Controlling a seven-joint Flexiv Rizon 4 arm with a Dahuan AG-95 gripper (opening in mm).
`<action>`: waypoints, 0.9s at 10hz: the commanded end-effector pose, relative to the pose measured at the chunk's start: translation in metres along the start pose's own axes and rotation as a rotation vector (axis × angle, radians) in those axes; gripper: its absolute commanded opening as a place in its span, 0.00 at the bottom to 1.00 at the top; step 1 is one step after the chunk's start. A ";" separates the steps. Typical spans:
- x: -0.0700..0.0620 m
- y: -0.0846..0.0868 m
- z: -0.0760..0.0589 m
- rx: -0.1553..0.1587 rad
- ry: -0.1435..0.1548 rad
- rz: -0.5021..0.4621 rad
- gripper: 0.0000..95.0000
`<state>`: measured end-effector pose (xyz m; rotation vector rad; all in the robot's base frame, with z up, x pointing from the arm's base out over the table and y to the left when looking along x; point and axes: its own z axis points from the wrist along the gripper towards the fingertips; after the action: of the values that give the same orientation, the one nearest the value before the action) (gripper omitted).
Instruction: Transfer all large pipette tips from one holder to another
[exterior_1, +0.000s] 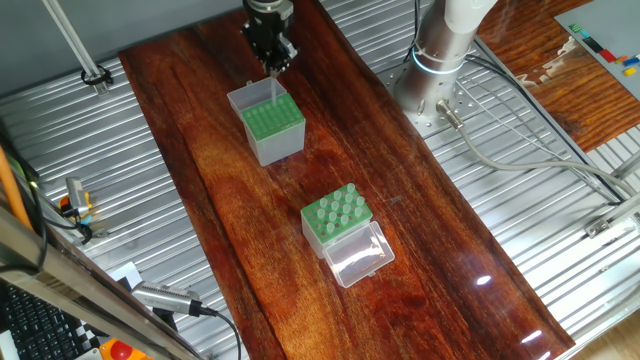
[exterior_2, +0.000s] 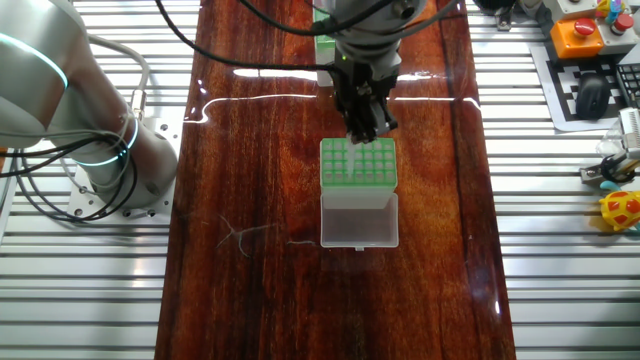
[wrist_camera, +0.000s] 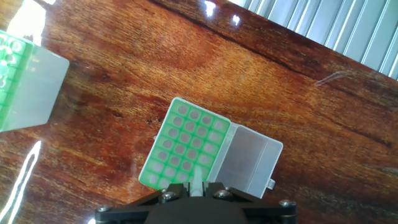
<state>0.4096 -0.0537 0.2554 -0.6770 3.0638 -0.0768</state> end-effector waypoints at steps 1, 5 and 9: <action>0.000 0.000 -0.001 -0.003 0.000 -0.004 0.40; 0.000 0.000 -0.001 -0.002 0.002 -0.014 0.40; -0.012 0.014 -0.007 -0.026 -0.011 0.082 0.20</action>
<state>0.4136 -0.0384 0.2607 -0.5838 3.0795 -0.0436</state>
